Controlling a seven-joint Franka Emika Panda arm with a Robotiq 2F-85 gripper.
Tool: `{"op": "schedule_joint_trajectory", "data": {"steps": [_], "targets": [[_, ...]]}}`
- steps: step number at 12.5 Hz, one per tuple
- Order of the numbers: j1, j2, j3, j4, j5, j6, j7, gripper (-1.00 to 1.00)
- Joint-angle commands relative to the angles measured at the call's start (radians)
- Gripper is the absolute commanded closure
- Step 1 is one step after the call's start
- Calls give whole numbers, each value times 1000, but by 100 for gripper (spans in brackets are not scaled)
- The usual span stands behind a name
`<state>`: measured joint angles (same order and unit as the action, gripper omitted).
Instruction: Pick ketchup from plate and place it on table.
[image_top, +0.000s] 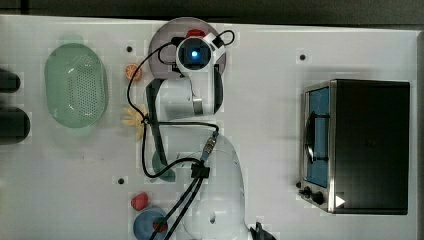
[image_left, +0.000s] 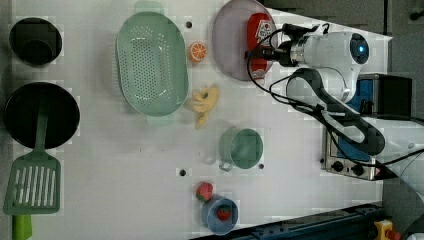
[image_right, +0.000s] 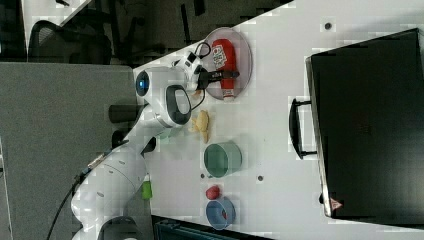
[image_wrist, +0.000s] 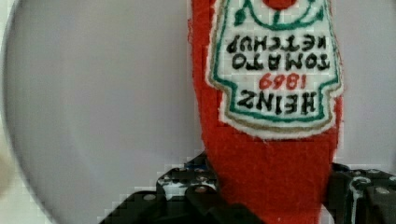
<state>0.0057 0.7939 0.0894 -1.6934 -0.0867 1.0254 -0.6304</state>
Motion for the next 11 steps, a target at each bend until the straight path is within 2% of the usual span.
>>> {"op": "schedule_joint_trajectory", "data": {"steps": [1,6,11], "targets": [[-5,-94,6,27,9,-9,-24,-20],[-16,-284,6,25,134,-234,-24,-20],[-49,-510,-24,6,150,-574,-24,-20]]}}
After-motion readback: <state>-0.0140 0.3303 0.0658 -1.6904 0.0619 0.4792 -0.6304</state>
